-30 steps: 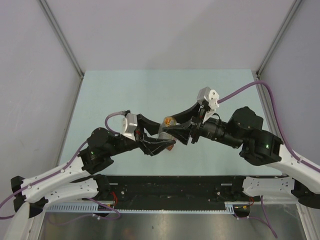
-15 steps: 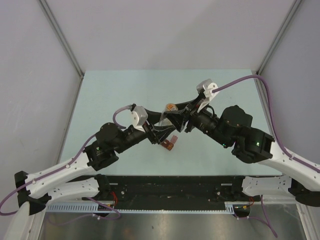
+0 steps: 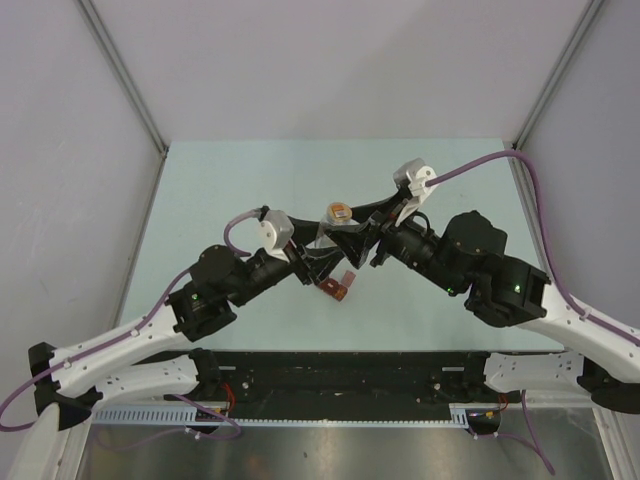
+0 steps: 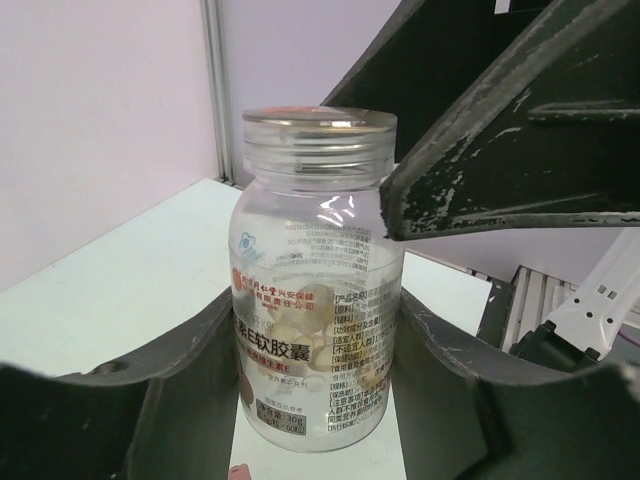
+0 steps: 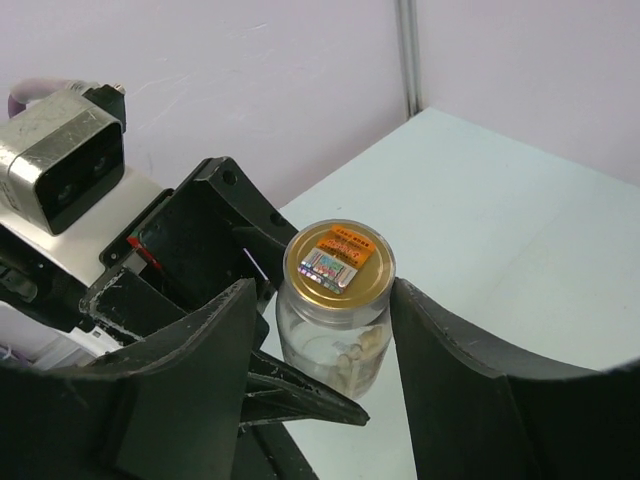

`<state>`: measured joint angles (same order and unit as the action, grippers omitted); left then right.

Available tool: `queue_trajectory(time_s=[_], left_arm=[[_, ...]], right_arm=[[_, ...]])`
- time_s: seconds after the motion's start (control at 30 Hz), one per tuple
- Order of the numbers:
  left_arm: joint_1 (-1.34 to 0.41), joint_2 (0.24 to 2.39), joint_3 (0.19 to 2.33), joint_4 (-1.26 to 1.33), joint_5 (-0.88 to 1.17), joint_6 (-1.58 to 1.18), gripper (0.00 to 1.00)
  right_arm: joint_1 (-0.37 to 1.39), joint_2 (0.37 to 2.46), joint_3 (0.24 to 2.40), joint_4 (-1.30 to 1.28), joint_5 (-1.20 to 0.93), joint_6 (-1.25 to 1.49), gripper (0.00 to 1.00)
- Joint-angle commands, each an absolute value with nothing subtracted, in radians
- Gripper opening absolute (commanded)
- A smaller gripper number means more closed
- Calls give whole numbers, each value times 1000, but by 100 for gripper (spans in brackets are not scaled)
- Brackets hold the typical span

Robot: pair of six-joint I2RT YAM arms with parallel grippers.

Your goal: Sort the pills into containers

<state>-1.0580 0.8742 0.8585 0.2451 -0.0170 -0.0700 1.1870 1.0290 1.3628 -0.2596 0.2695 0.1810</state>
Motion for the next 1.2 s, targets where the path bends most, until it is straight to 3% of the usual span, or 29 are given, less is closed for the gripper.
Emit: queue_trajectory(time_s=[0.0, 0.53, 0.63, 0.77, 0.87, 1.17], left_arm=[[-1051, 862, 888, 296, -66, -60, 0], [-1051, 792, 864, 278, -32, -101, 0], [-1051, 764, 851, 278, 40, -113, 1], [-1049, 738, 841, 278, 184, -129, 0], [-1049, 727, 833, 278, 299, -144, 0], [-1049, 767, 842, 278, 603, -166, 0]], right_arm=[[1200, 999, 1367, -259, 177, 175, 61], [1200, 881, 1367, -330, 81, 112, 62], [1200, 868, 1367, -331, 87, 92, 62], [1200, 853, 1367, -339, 54, 52, 73], [1200, 845, 1367, -337, 11, 19, 75], [1200, 842, 1367, -295, -280, -63, 76]])
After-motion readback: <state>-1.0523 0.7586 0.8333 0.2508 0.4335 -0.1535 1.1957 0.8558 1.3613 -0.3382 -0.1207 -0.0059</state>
